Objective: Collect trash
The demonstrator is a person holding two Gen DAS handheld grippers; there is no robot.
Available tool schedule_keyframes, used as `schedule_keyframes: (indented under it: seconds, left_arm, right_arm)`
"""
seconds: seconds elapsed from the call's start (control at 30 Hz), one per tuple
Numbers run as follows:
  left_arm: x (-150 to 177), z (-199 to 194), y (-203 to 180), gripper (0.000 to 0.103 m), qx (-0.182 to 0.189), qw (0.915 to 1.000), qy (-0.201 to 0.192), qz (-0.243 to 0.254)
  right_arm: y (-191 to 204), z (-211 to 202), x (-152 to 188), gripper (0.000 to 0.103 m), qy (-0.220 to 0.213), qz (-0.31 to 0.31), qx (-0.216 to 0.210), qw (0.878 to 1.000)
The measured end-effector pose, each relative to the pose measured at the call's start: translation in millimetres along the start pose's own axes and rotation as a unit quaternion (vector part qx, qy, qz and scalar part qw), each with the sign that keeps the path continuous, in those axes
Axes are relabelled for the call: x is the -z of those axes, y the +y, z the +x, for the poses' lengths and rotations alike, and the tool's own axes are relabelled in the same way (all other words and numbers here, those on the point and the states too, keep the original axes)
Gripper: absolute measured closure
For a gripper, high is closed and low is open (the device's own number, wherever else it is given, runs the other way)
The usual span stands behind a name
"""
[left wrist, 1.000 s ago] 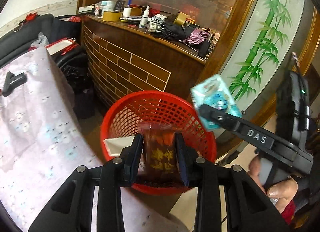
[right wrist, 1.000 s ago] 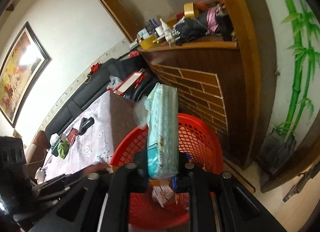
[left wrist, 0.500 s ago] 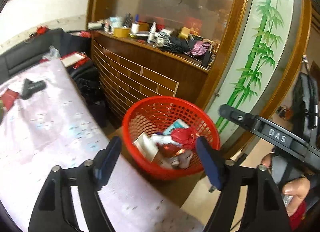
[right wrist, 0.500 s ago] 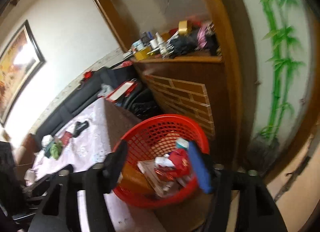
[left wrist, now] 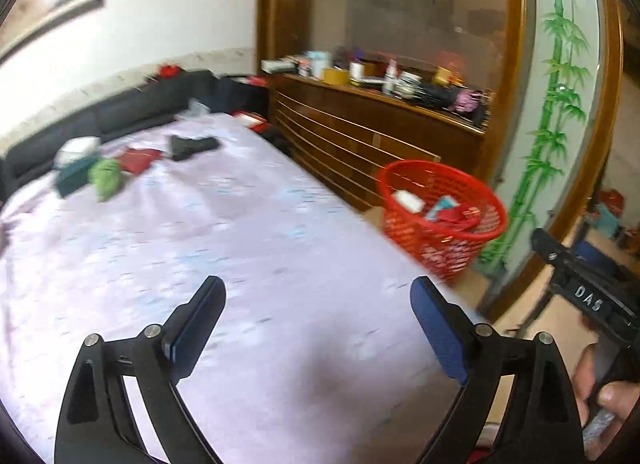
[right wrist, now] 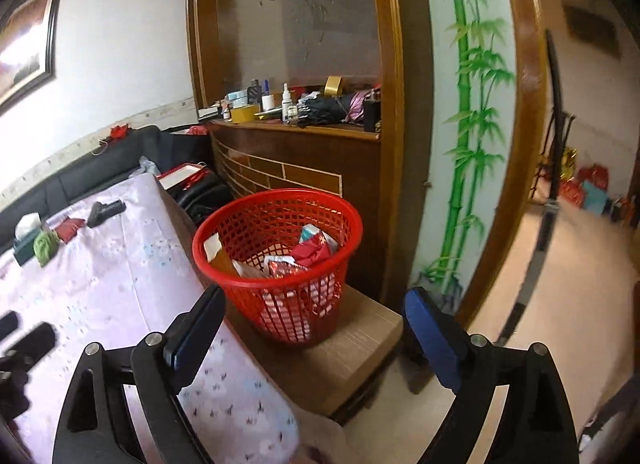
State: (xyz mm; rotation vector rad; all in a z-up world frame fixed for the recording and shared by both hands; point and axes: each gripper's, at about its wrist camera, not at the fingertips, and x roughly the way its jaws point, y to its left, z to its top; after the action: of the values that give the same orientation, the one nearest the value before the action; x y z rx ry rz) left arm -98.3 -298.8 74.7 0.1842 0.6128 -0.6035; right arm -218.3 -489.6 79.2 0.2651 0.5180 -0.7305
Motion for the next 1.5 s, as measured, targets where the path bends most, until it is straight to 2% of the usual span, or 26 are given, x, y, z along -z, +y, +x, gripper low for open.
schedule_keyframes:
  seconds: [0.13, 0.27, 0.4, 0.53, 0.6, 0.67, 0.73, 1.0, 1.17, 1.5]
  left_arm:
    - [23, -23, 15, 0.005, -0.053, 0.9982, -0.024, 0.013]
    - [40, -36, 30, 0.005, -0.077, 0.9961, -0.040, -0.013]
    - [49, -40, 30, 0.004, -0.123, 0.9916, -0.039, 0.005]
    - [56, -43, 27, 0.004, -0.145, 0.9881, -0.041, 0.030]
    - [58, -46, 24, 0.004, -0.152, 0.9861, -0.055, 0.039]
    - [60, -50, 20, 0.003, -0.175, 0.9810, -0.072, 0.043]
    - [60, -50, 18, 0.003, -0.186, 0.9790, -0.072, 0.041]
    - [65, -47, 16, 0.003, -0.163, 0.9846, -0.050, 0.040]
    - [69, -46, 21, 0.003, -0.137, 0.9896, -0.040, 0.019]
    - [70, -44, 30, 0.003, -0.135, 0.9905, -0.029, -0.004]
  right_arm:
    - [11, -13, 13, 0.008, -0.016, -0.004, 0.006, 1.000]
    - [28, -25, 25, 0.008, -0.030, -0.019, 0.010, 0.999]
    - [42, -30, 33, 0.008, -0.030, -0.035, -0.002, 0.999]
    - [49, -30, 36, 0.008, -0.029, -0.042, -0.003, 0.999]
    - [51, -30, 37, 0.008, -0.028, -0.043, -0.005, 0.999]
    - [52, -29, 37, 0.008, -0.026, -0.046, -0.007, 0.999]
    - [53, -31, 39, 0.008, -0.027, -0.049, -0.010, 0.998]
    - [57, -31, 43, 0.008, -0.029, -0.053, -0.014, 0.998]
    - [62, -34, 45, 0.008, -0.033, -0.059, -0.015, 0.998]
    - [71, -34, 49, 0.008, -0.027, -0.069, -0.023, 0.997]
